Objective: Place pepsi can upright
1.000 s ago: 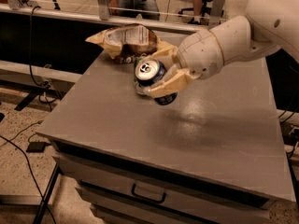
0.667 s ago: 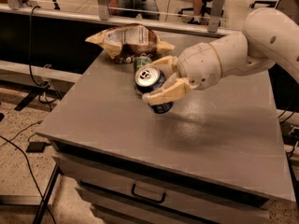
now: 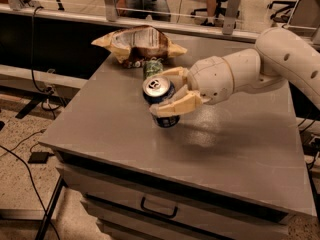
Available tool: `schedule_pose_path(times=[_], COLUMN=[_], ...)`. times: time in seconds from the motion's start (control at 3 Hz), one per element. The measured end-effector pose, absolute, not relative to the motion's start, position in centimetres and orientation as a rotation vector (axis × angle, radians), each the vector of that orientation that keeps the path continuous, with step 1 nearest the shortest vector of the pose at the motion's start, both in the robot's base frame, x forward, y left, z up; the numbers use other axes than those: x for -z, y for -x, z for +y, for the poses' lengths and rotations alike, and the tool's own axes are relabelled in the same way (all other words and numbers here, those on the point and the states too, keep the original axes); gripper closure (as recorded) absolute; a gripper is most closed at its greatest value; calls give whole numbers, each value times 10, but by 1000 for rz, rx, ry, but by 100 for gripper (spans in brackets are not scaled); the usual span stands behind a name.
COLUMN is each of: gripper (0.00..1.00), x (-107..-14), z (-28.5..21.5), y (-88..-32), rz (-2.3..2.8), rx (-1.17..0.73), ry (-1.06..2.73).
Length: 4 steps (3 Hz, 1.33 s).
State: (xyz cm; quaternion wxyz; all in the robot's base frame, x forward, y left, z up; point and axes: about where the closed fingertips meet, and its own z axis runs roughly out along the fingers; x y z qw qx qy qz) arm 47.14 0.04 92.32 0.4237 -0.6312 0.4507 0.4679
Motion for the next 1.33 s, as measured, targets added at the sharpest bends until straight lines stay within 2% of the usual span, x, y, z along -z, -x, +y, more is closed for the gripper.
schedule_pose_path(times=[0.33,1.0,1.33], gripper=[100,100,100], x=[-923,-934,-936], z=[1,2,3], y=[-471,-469,-469], rz=[1126,955,941], rx=[-1173,-1336,-1350], ry=[1579,1381,1363])
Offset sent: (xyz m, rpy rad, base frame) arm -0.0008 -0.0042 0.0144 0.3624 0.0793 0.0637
